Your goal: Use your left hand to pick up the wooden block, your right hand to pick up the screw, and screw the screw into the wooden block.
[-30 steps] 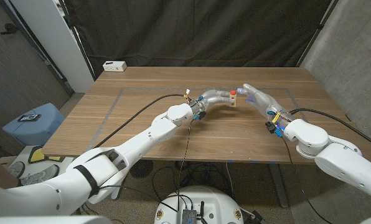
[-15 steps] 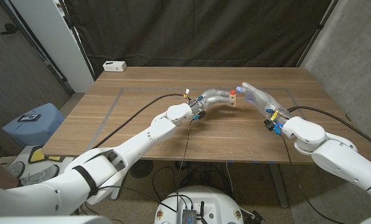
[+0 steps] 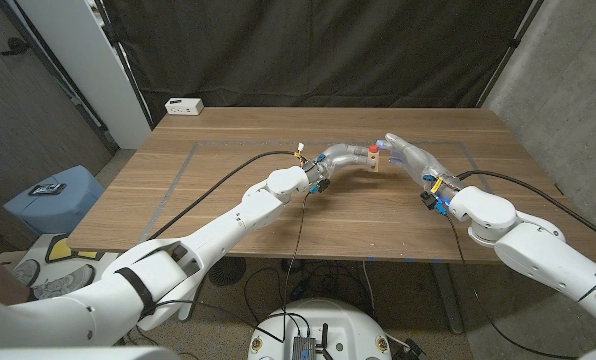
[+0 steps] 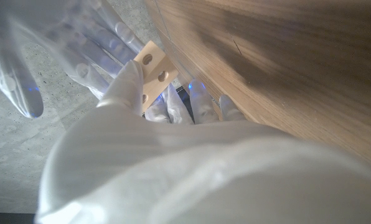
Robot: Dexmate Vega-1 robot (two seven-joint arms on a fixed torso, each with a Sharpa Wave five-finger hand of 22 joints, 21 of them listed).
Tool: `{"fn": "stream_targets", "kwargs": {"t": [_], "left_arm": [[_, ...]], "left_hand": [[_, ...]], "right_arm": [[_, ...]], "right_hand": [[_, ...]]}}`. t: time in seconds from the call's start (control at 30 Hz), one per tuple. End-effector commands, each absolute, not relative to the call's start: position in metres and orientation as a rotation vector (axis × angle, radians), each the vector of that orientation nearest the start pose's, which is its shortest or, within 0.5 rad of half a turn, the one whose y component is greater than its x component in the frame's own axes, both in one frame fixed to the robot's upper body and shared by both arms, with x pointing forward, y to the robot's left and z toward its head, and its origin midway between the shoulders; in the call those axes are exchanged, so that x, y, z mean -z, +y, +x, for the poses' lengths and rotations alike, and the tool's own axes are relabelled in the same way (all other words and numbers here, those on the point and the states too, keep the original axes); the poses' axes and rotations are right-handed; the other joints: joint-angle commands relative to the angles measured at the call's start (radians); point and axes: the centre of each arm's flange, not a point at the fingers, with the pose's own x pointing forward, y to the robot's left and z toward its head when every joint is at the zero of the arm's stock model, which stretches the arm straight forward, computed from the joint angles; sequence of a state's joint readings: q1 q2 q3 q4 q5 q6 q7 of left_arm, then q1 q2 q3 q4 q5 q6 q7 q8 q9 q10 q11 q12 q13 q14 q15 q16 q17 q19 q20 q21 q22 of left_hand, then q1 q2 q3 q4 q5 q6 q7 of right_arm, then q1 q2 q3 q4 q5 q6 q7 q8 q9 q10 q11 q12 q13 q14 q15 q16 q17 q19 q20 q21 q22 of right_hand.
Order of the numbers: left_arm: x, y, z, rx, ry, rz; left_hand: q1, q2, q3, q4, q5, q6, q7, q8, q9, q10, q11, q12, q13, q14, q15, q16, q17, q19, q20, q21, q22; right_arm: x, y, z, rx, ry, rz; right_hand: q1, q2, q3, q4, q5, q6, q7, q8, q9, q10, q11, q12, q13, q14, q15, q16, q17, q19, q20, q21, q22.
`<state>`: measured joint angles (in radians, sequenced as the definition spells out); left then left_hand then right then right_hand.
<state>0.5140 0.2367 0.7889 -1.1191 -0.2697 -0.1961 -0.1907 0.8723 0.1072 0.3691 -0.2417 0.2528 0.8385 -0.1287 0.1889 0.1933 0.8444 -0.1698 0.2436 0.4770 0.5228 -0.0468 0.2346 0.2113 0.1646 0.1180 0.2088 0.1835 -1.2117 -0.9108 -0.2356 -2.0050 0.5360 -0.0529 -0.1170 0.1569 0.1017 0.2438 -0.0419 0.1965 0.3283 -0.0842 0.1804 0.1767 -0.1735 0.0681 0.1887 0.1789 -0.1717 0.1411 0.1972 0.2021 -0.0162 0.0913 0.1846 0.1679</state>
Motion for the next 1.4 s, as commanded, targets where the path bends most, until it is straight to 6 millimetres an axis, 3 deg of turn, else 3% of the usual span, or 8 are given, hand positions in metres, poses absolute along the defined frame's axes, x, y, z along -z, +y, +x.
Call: {"fn": "stream_targets", "kwargs": {"t": [0.03,1.4], "left_arm": [[0.008,0.014,0.658,0.703,-0.565,0.462],[0.008,0.016,0.662,0.708,-0.555,0.458]], "left_hand": [[-0.008,0.021,0.082,0.081,0.009,0.04,0.026,0.009,0.001,0.006,-0.003,0.015,0.021,0.007,-0.026,0.006,0.004,0.008,-0.002,0.002,0.002],[-0.008,0.023,0.082,0.082,0.009,0.039,0.028,0.009,0.001,0.007,0.0,0.015,0.022,0.007,-0.026,0.007,0.005,0.009,-0.003,0.002,0.002]], "right_arm": [[0.029,-0.271,0.529,-0.282,-0.491,-0.375],[0.035,-0.264,0.518,-0.28,-0.467,-0.374]], "right_hand": [[-0.008,0.001,0.01,-0.001,0.006,-0.004,-0.002,-0.001,0.001,-0.026,0.003,0.001,0.004,-0.073,0.005,0.005,0.002,-0.009,0.004,0.004,0.002],[-0.01,0.002,0.013,-0.002,0.006,0.003,-0.001,0.004,0.001,-0.027,0.004,0.002,0.004,-0.072,0.006,0.005,0.002,-0.008,0.002,0.005,0.002]]}}
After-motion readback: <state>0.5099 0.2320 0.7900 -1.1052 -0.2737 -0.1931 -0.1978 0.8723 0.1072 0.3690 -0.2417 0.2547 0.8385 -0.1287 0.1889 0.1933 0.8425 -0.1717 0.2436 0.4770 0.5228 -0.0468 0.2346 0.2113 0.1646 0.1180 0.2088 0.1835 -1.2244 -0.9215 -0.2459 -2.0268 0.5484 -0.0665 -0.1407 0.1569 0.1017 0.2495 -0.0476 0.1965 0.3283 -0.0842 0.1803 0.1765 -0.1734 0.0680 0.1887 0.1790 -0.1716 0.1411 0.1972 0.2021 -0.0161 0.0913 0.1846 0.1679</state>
